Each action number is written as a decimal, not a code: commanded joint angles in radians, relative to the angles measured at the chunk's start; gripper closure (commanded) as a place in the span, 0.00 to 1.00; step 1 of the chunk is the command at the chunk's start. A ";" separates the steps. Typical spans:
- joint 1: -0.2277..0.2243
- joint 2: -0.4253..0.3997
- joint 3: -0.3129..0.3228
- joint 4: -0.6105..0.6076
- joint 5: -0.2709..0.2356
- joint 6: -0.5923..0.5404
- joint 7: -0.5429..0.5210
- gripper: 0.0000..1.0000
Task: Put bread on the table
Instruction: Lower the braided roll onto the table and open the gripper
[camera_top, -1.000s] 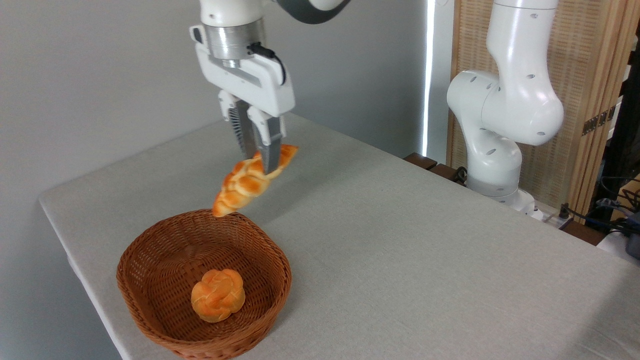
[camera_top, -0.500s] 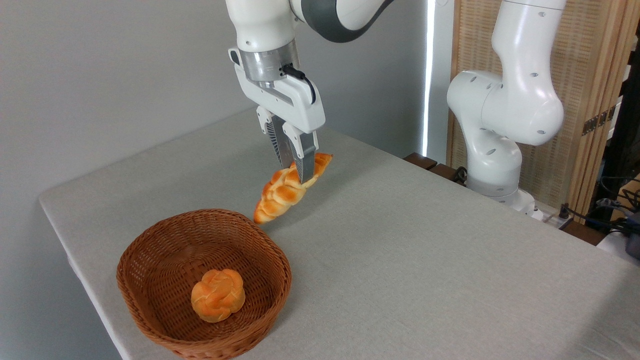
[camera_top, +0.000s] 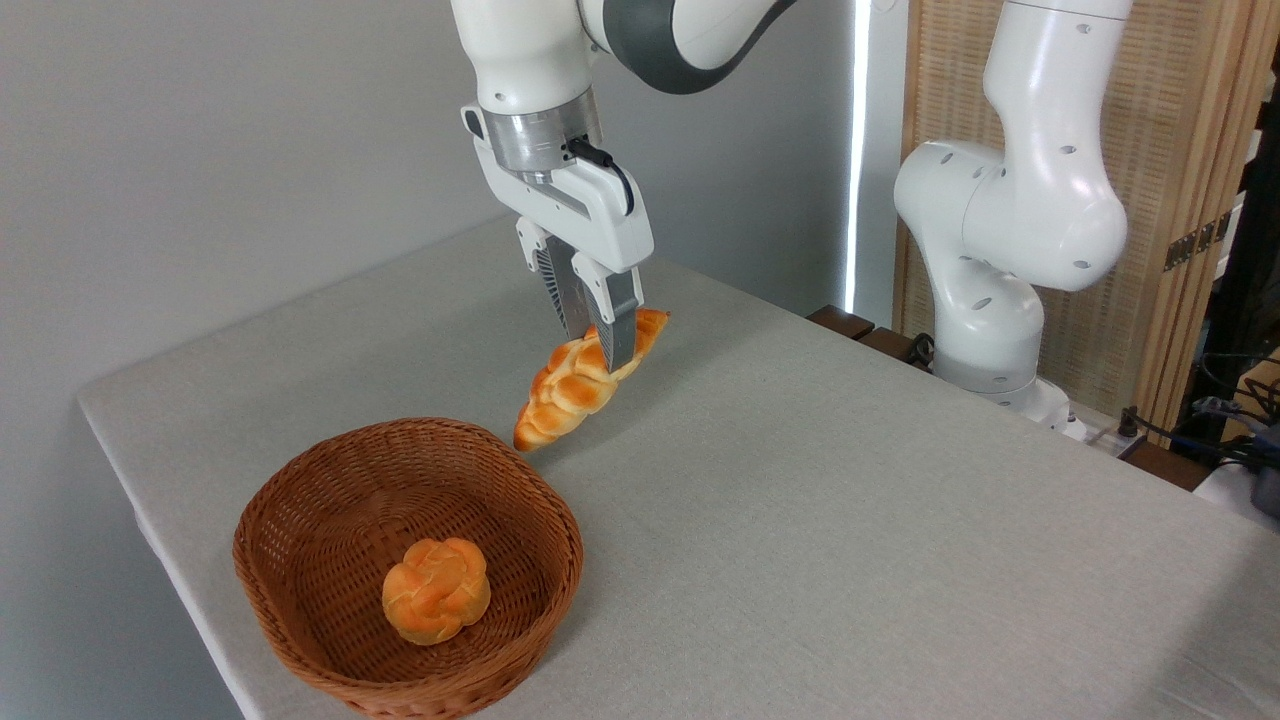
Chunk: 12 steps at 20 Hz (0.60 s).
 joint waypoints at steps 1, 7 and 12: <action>-0.005 -0.012 0.003 -0.010 -0.003 0.012 0.018 0.11; -0.005 -0.010 0.005 -0.010 -0.002 0.012 0.018 0.04; -0.005 -0.010 0.005 -0.010 0.002 0.012 0.018 0.00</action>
